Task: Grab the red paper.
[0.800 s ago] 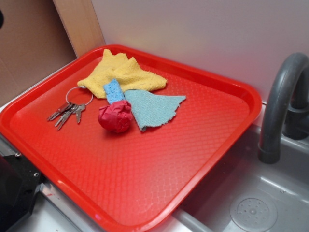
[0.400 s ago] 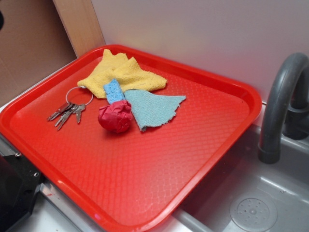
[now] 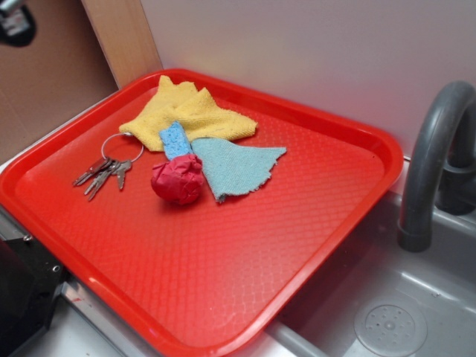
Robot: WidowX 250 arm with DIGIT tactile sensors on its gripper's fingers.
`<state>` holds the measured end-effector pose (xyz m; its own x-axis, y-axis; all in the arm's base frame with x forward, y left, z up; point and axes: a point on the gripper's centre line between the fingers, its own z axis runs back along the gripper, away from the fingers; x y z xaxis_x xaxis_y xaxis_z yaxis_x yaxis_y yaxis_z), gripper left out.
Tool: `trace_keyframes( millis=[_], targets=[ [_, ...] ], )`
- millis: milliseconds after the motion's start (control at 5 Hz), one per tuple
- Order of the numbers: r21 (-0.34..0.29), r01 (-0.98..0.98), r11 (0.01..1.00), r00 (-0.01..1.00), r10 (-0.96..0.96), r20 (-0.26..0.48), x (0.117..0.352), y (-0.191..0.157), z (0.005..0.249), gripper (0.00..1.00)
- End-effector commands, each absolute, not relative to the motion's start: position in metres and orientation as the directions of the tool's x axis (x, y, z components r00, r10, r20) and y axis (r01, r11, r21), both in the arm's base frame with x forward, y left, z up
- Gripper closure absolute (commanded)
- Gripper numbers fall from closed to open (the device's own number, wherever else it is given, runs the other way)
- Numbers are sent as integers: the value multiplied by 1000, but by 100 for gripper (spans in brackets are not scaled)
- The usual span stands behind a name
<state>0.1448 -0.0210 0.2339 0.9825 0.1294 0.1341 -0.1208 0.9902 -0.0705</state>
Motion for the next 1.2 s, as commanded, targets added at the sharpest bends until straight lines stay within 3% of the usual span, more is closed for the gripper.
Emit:
trace_keyframes(
  millis=[0,200,600,800,1000],
  targets=[
    [-137,-169,976,976,186,117,186,-27,192,0],
    [-199,-171,965,975,196,109,212,-31,154,0],
    [-188,-183,965,980,194,42,245,-45,81,0],
    [-219,-119,968,992,123,5,240,-58,60,0],
    [-195,-87,977,996,89,2,231,-65,60,0]
  ],
)
